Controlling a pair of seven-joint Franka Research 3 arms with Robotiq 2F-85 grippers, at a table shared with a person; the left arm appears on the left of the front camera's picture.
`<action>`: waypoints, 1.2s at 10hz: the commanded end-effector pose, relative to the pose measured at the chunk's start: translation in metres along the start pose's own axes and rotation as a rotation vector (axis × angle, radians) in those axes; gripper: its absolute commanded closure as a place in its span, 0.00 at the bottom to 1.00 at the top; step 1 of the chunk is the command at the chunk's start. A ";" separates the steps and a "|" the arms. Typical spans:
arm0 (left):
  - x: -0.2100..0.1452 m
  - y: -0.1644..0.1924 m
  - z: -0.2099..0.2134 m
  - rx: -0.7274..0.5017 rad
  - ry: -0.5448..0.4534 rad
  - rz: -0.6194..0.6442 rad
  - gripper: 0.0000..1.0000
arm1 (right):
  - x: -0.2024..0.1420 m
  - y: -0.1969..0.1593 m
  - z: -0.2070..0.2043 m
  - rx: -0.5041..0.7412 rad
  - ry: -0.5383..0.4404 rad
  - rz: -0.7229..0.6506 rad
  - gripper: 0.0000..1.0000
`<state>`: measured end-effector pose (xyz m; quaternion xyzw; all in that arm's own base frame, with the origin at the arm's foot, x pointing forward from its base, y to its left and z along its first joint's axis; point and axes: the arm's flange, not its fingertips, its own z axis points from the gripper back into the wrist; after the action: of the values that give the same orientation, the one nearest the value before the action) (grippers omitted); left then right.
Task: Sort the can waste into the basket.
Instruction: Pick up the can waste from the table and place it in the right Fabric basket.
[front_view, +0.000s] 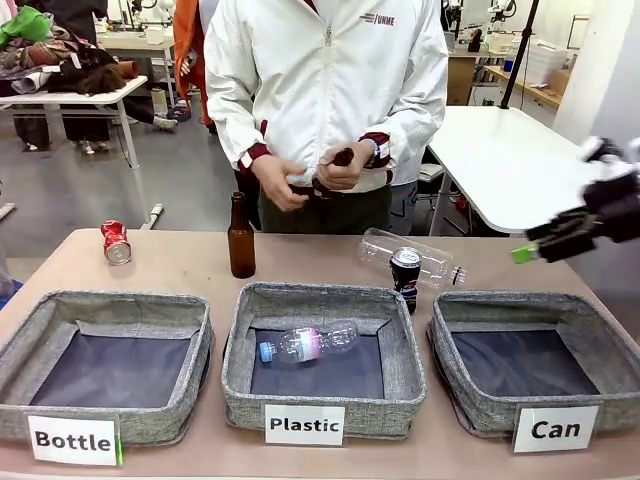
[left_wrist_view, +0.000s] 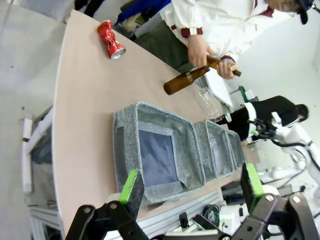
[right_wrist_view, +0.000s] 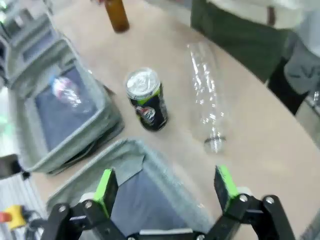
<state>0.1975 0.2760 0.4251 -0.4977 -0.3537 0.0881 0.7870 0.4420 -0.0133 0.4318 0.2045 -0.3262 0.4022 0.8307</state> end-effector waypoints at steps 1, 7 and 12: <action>0.001 -0.001 0.001 -0.016 -0.017 -0.020 0.00 | 0.017 -0.033 -0.038 0.001 0.086 0.123 0.00; 0.001 -0.001 0.001 -0.016 -0.017 -0.020 0.00 | 0.030 -0.028 -0.086 0.063 0.185 0.194 0.00; -0.009 -0.040 0.054 -0.019 0.168 -0.110 0.00 | 0.035 -0.038 -0.134 0.135 0.128 0.310 0.00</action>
<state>0.1793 0.2766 0.4469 -0.4991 -0.3172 0.0366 0.8056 0.5271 0.0588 0.3683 0.1767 -0.2561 0.5406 0.7816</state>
